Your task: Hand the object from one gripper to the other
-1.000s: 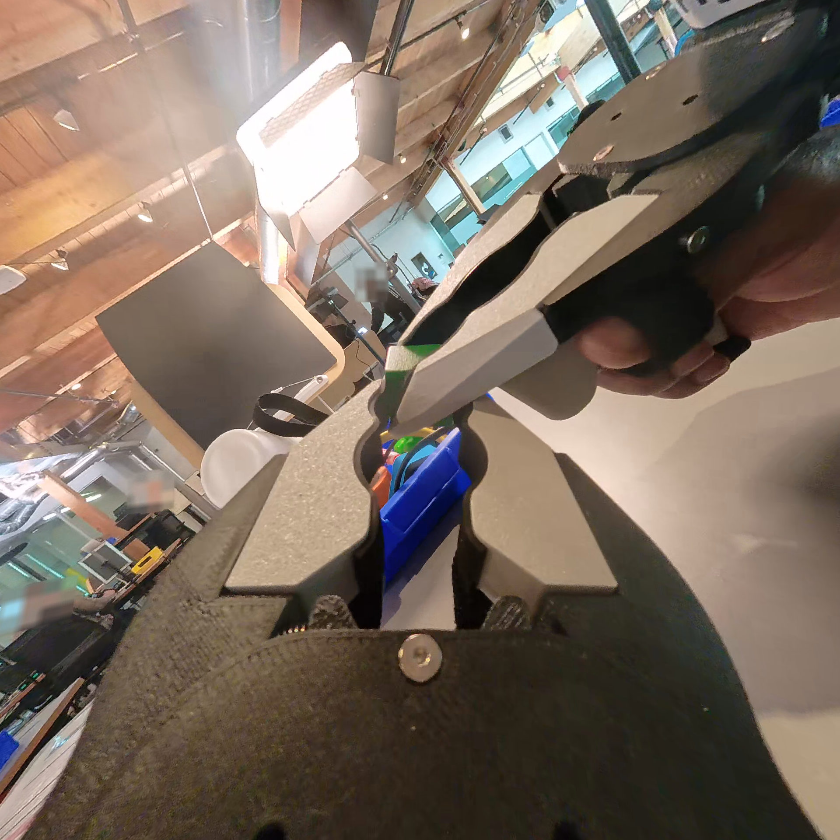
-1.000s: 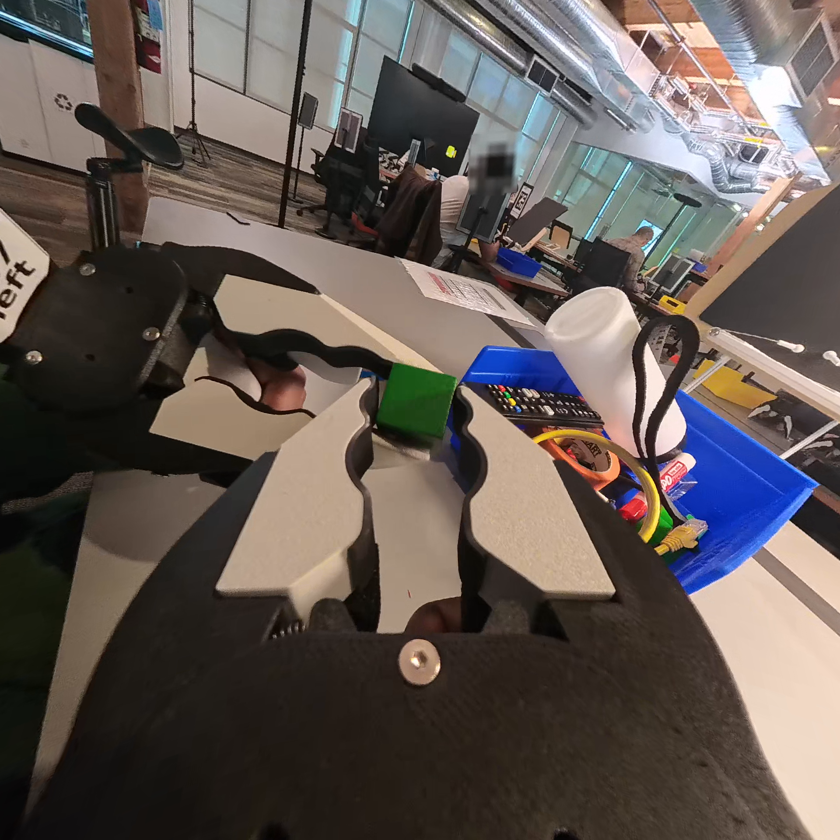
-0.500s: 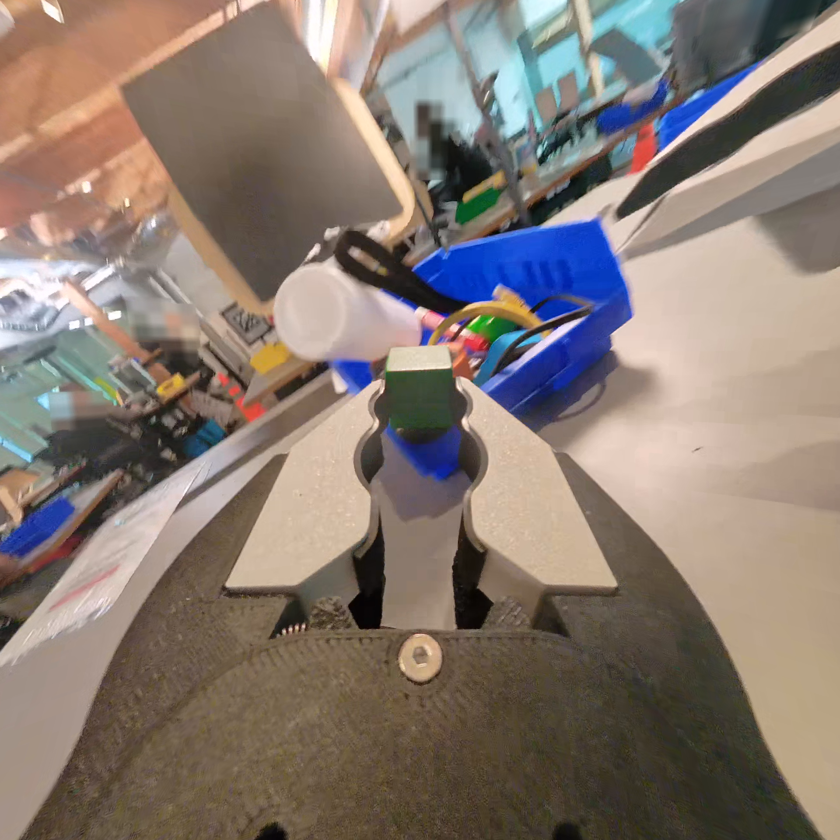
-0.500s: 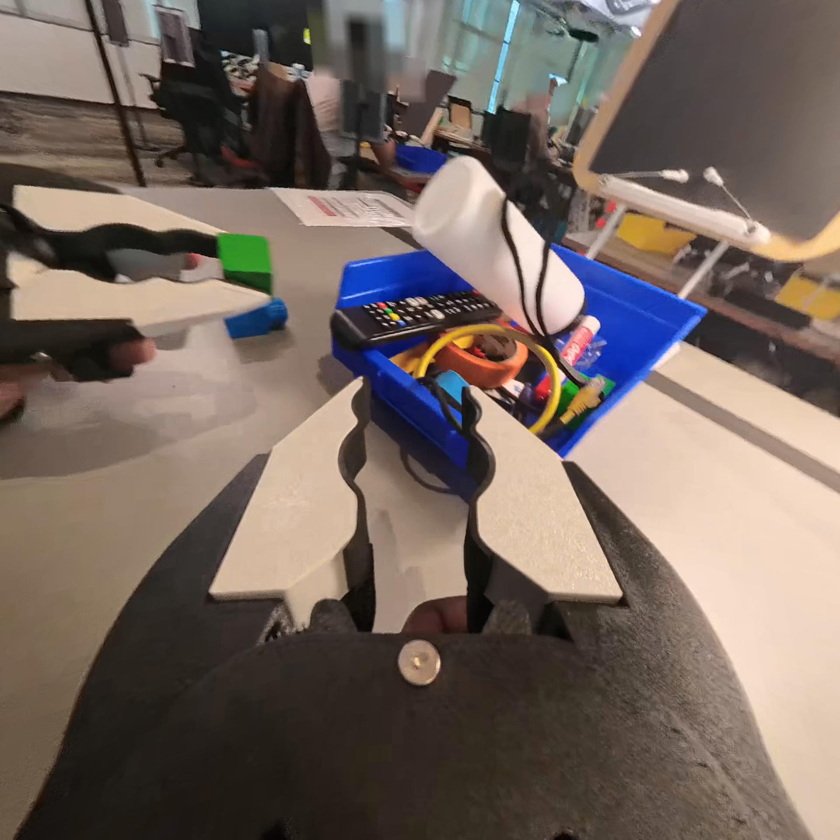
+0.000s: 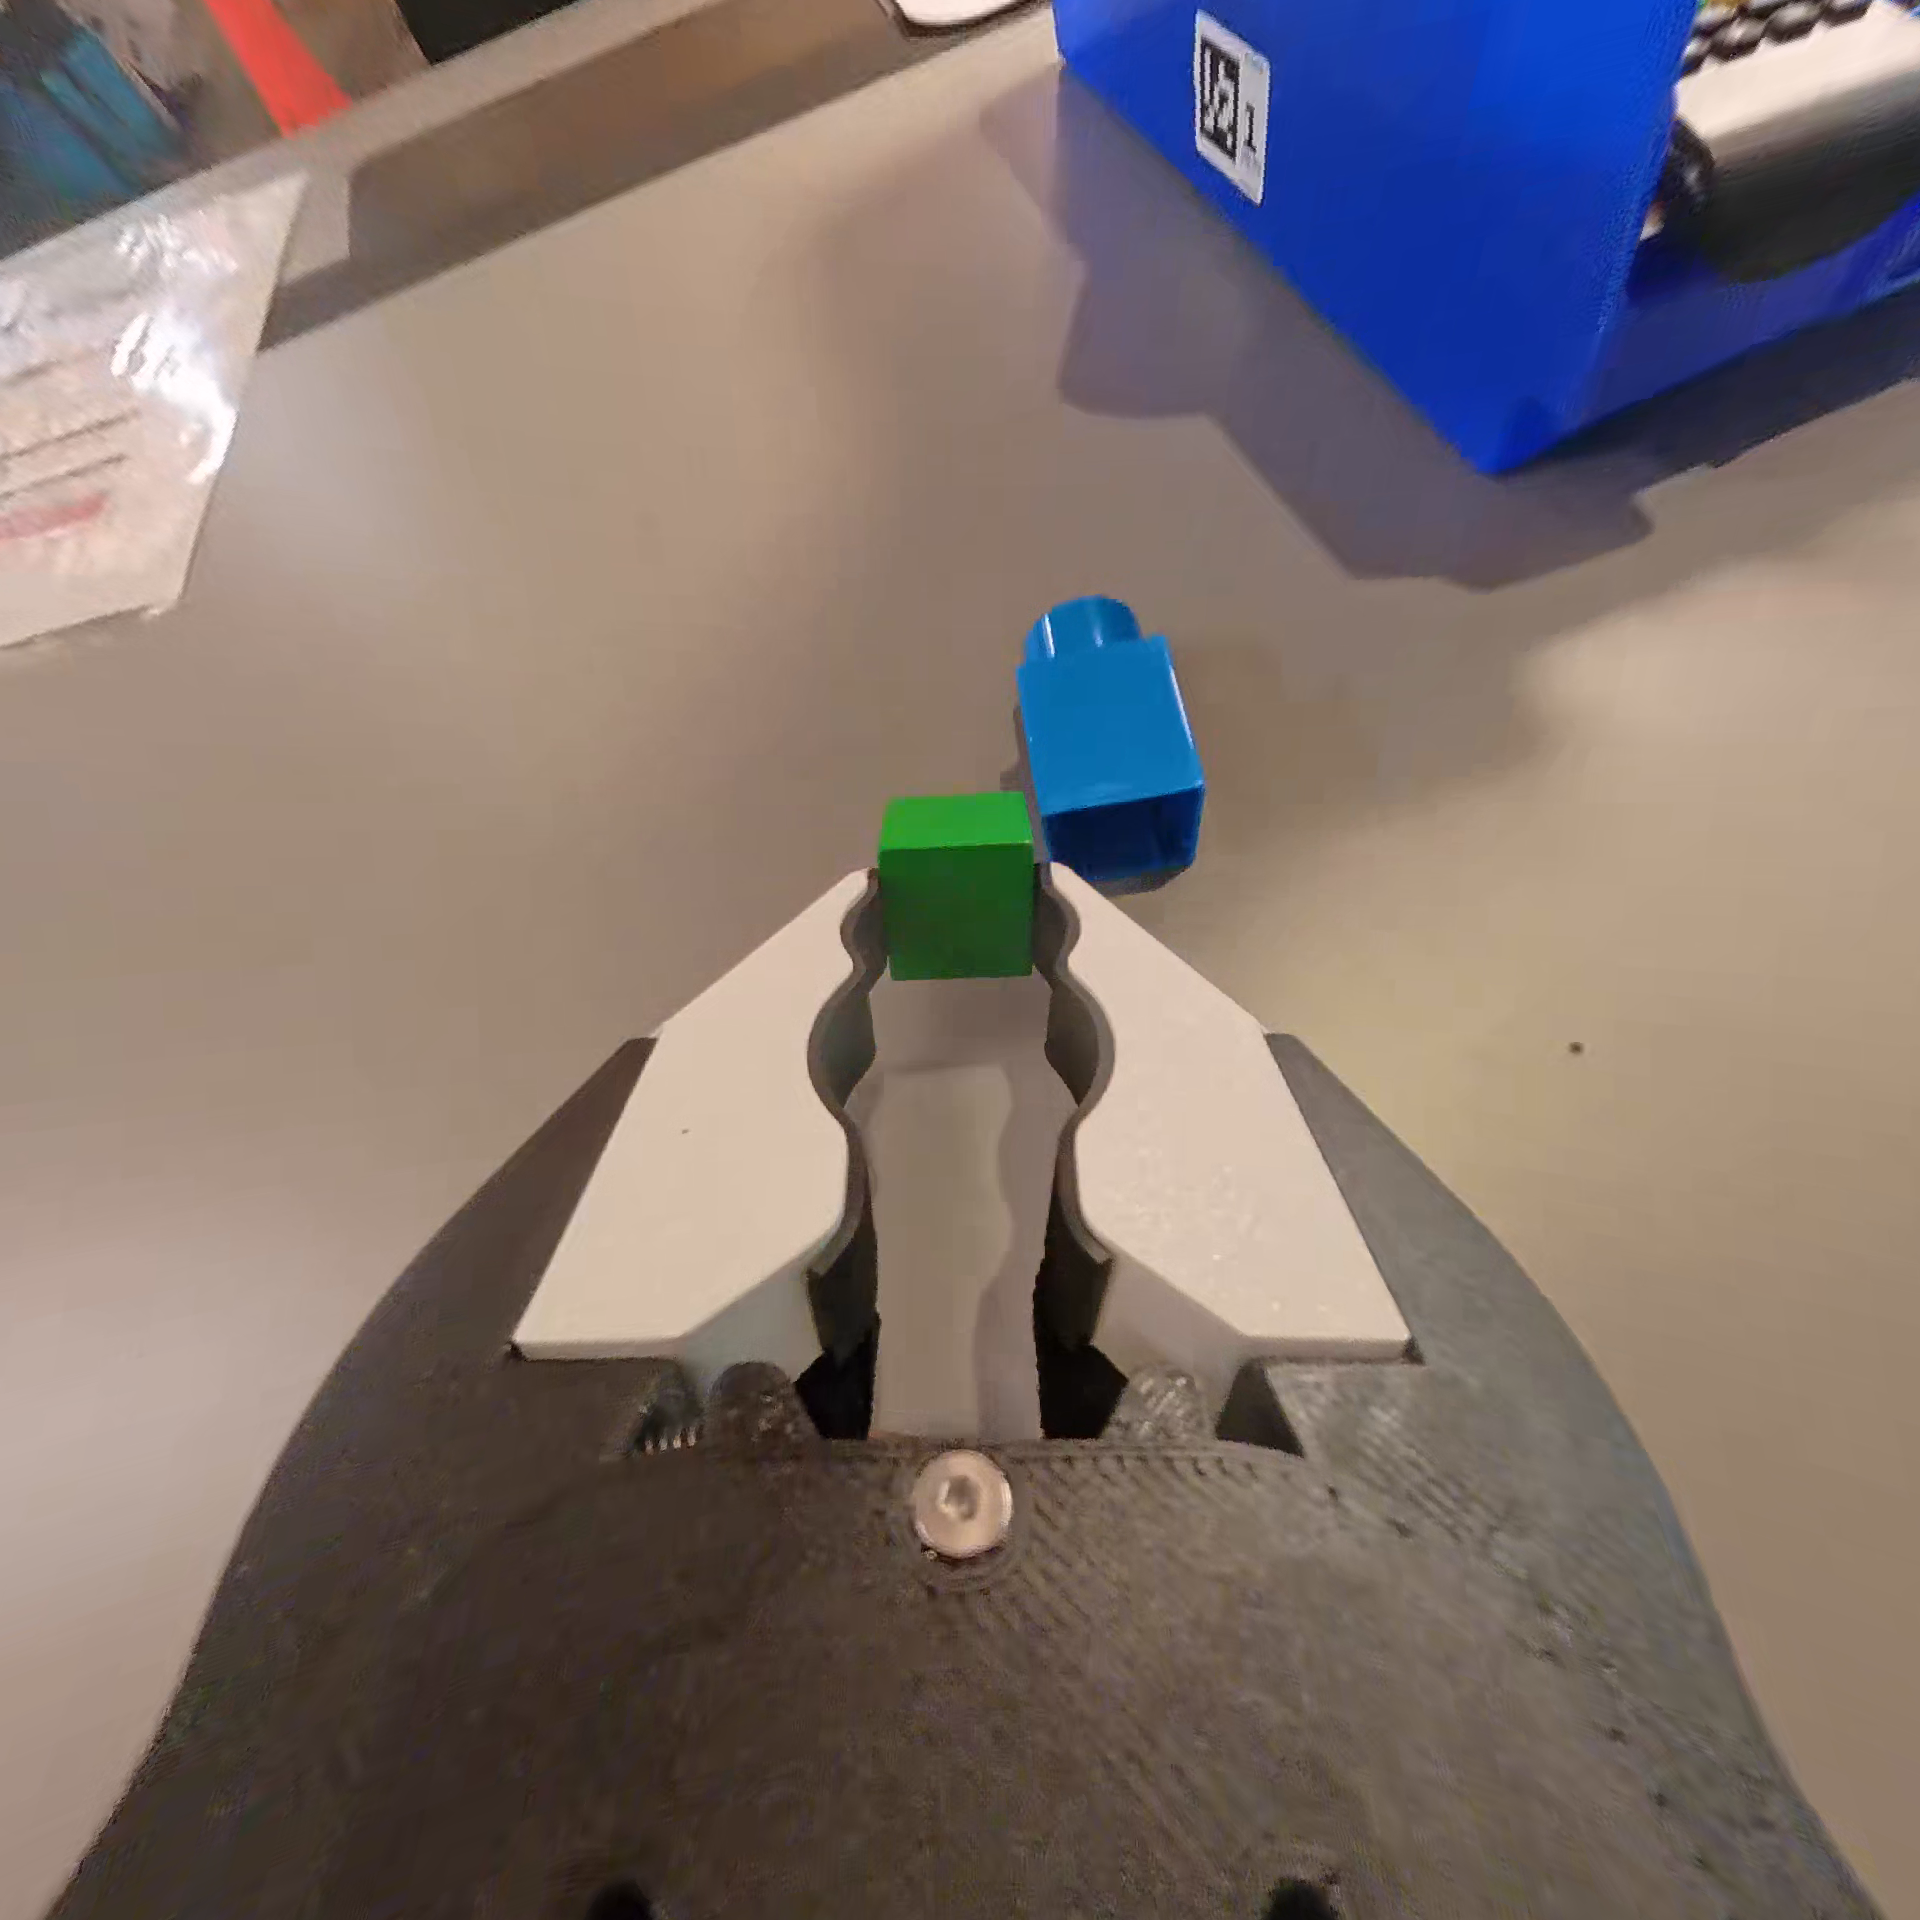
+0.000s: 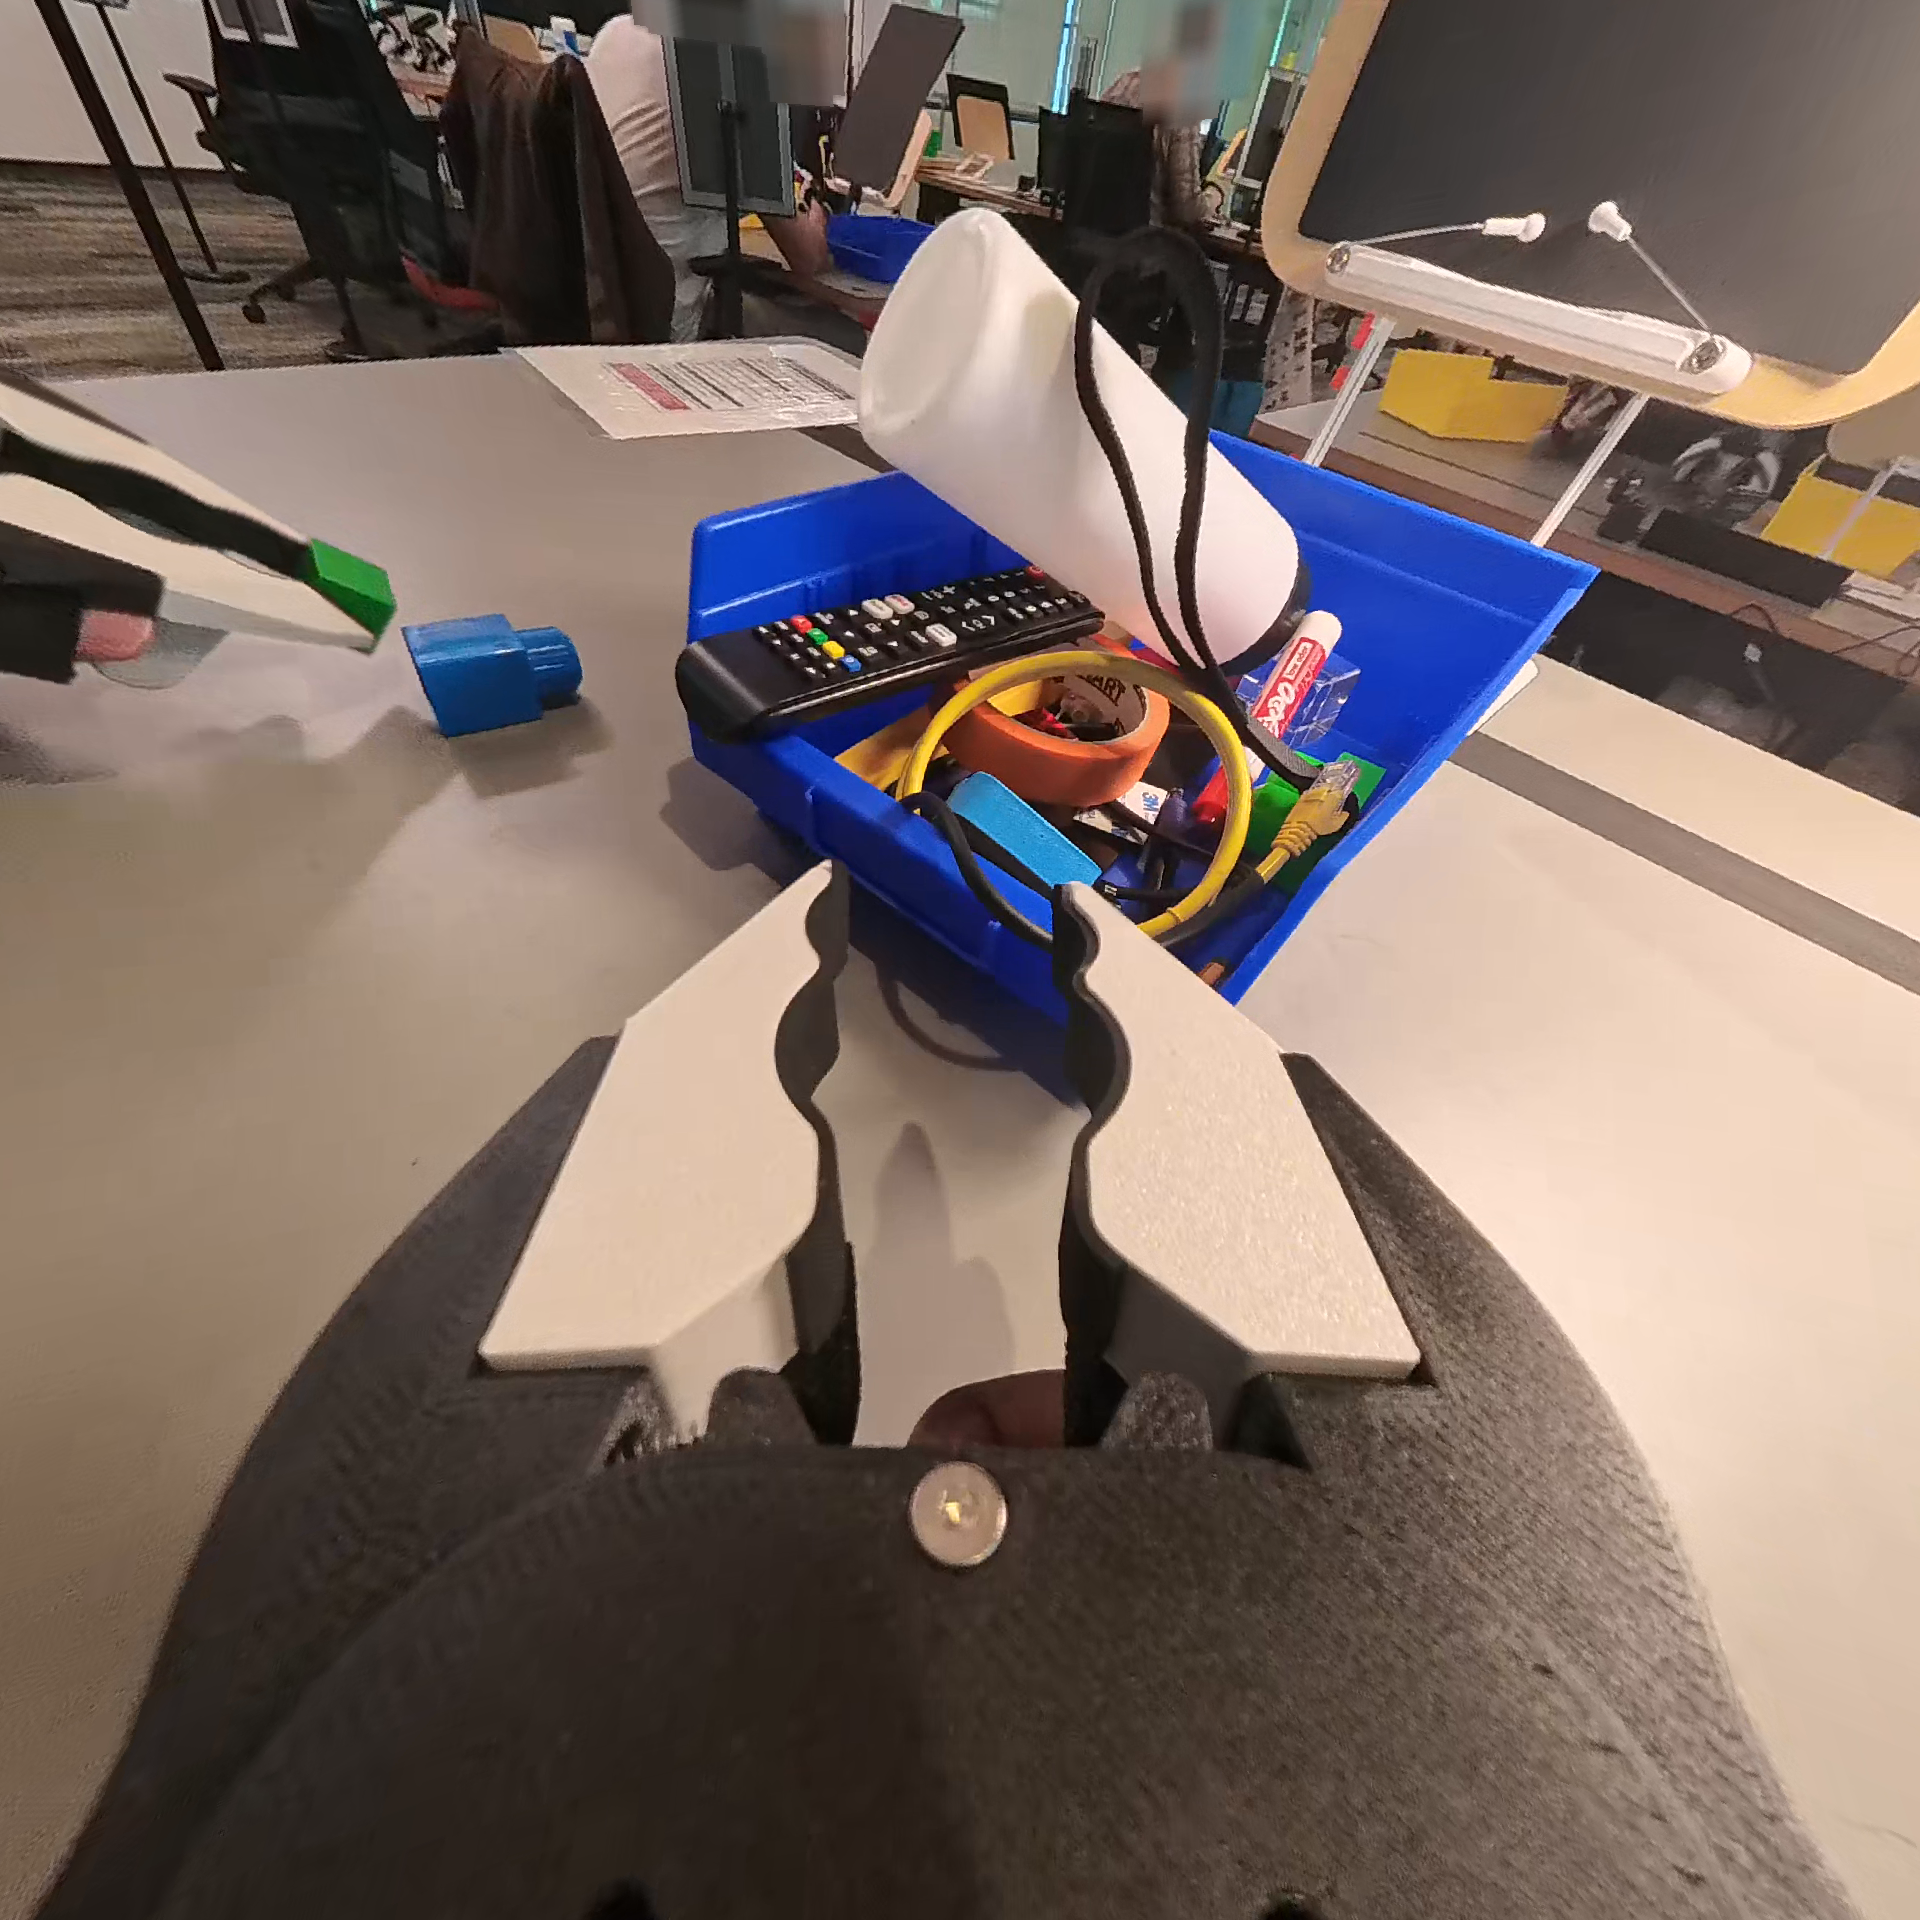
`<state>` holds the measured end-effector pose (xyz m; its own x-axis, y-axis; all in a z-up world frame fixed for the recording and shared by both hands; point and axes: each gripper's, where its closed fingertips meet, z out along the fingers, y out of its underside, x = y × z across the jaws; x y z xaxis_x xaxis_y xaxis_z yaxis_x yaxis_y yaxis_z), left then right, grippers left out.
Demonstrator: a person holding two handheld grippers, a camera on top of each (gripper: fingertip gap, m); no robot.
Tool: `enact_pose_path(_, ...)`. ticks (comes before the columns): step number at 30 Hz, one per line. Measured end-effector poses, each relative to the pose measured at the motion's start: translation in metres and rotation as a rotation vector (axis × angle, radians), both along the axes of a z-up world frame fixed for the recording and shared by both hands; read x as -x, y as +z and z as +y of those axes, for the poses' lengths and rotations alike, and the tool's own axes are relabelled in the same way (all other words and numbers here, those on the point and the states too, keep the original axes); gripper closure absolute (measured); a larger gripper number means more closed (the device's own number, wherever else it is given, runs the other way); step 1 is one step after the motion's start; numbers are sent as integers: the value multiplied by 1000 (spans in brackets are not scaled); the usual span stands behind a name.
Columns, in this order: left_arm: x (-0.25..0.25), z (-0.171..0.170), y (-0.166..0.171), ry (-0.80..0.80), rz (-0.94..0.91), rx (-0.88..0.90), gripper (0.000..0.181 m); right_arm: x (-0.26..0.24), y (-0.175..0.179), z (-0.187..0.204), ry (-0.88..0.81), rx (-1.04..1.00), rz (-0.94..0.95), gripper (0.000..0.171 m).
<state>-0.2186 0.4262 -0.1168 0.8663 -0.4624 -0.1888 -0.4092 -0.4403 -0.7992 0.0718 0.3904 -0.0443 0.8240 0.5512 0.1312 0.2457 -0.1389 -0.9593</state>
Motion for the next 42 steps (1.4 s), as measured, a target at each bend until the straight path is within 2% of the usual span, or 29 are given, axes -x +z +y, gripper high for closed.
enact_pose_path(4,-2,2,-14,-9,13,46,153,0,0,0,0,0,0,131)
enact_pose_path(10,-3,4,-17,-9,28,52,152,2,-1,-1,6,-2,-13,131)
enact_pose_path(15,-2,6,-13,-4,4,28,133,1,-1,-1,6,1,-8,131)
enact_pose_path(23,-10,10,23,-44,-178,-118,122,1,-1,-2,11,5,-8,131)
enact_pose_path(30,-33,6,83,-96,-359,-377,122,6,13,0,43,2,18,131)
enact_pose_path(34,-55,5,92,-116,-405,-435,123,17,25,12,88,17,-89,131)
enact_pose_path(37,-73,5,90,-150,-380,-460,125,21,33,40,95,8,-237,131)
enact_pose_path(42,-88,3,96,-183,-385,-511,128,28,25,83,204,68,-429,132)
